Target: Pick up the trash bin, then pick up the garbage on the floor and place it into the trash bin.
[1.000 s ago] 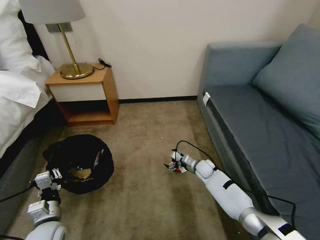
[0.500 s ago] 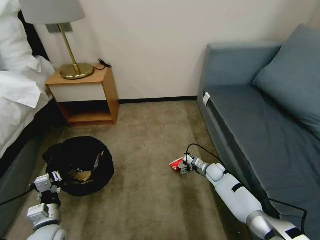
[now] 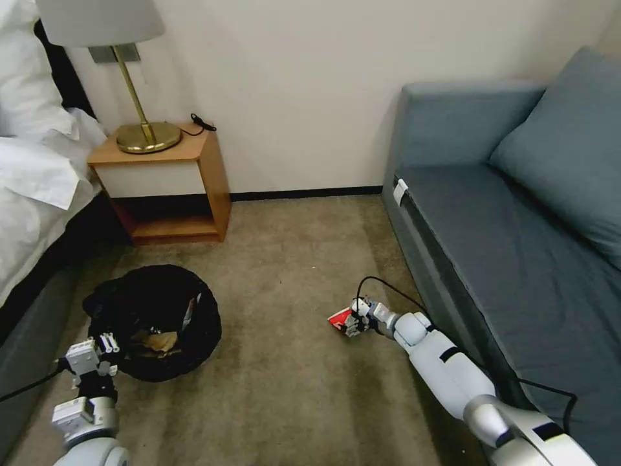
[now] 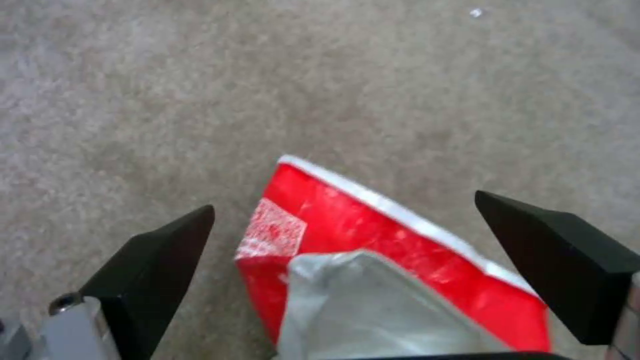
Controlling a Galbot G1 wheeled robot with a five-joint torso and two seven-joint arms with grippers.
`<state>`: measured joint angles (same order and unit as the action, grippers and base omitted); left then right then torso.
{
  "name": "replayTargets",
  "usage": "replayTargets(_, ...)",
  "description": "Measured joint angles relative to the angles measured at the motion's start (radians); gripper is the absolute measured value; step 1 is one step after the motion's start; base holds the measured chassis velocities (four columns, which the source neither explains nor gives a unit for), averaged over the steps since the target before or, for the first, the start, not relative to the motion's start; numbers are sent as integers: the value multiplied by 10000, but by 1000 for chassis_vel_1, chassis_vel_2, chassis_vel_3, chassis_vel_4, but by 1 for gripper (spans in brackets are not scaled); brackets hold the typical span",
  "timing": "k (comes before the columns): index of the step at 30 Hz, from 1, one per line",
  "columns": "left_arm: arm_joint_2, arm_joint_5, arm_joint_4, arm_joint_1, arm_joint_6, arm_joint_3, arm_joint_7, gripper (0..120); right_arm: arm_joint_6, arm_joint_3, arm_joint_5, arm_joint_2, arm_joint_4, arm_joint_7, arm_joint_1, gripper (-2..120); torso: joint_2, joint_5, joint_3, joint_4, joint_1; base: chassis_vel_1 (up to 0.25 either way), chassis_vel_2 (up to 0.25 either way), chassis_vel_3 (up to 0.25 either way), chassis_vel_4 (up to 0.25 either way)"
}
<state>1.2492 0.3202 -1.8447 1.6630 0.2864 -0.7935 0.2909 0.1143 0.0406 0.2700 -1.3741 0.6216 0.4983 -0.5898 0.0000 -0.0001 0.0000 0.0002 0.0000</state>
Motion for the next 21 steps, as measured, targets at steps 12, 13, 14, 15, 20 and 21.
replayTargets(12, 22, 31, 73, -33, 67, 18, 15, 7, 244, 356, 659, -8, -619, 79, 67, 100, 0, 0, 0, -2, 0, 0, 0, 0, 0)
replayTargets(13, 22, 31, 73, -33, 67, 18, 15, 7, 244, 356, 659, -8, -619, 79, 67, 100, 0, 0, 0, -2, 0, 0, 0, 0, 0)
replayTargets(14, 31, 26, 58, -55, 47, 38, 15, 7, 265, 378, 682, -12, -667, 66, 70, 100, 0, 0, 0, -3, 0, 0, 0, 0, 0)
replayTargets(15, 36, 21, 31, -76, 24, 53, 15, 7, 290, 409, 713, -35, -732, 52, 80, 100, 0, 0, 0, -3, 0, 0, 0, 0, 0)
replayTargets(20, 4, 23, 8, -73, 4, 48, 15, 7, 406, 594, 926, -203, -1038, 39, 120, 94, 0, 0, 0, -2, 0, 0, 0, 0, 0)
replayTargets(21, -9, 33, 9, -66, 4, 34, 19, 7, 419, 635, 969, -238, -1092, 36, 125, 91, 0, 0, 0, -3, 0, 0, 0, 0, 0)
